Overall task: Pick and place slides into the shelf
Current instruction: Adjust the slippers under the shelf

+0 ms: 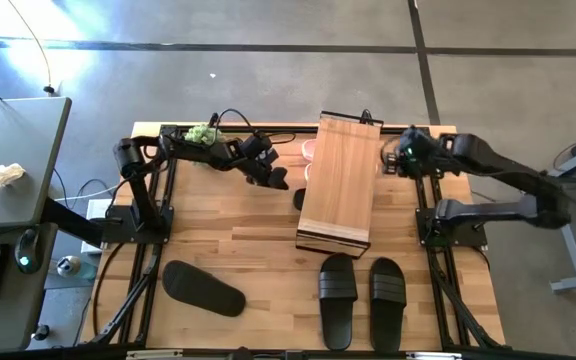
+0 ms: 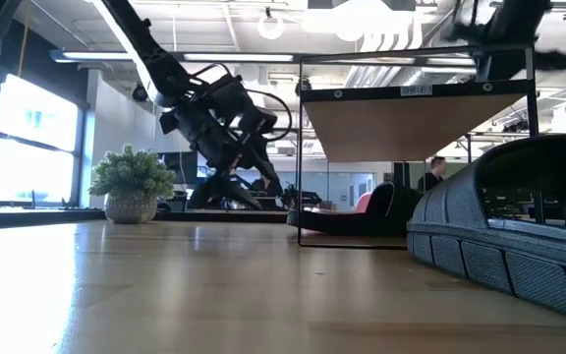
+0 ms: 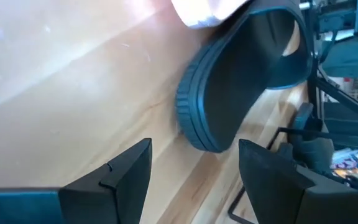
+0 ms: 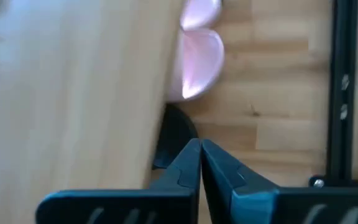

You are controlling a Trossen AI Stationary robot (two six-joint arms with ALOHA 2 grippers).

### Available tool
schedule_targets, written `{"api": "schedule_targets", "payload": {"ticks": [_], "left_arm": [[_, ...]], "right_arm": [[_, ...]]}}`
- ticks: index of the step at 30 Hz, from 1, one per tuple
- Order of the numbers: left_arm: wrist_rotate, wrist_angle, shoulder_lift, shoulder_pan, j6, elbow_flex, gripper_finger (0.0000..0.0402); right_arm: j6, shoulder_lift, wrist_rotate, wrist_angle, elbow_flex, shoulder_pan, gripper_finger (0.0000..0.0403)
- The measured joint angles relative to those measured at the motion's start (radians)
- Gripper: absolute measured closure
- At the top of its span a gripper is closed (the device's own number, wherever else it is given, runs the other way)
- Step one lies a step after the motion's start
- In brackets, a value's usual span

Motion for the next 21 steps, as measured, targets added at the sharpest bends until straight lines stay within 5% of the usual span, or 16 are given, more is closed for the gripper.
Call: {"api": "schedule_targets", "payload": {"ticks": [7,16,21], "left_arm": [[-0.047,0.01,0.0,0.0,0.008,0.0,0.0179],[-0.084,0.066,0.0,-0.002,-0.034,-0.001,0.0179],[-0.194,0.069,0.0,-0.002,-0.05,-0.001,0.0179]], "right_arm": [[-0.155,0.002,-0.336,0.327,-0.258,-0.355,0.0401],[-0.103,0.004,-0.297,0.47,-0.401,-0.551,0.0403],[-0.011,0.039,-0.34,0.577,-0.476,-0.574,0.0403]]}}
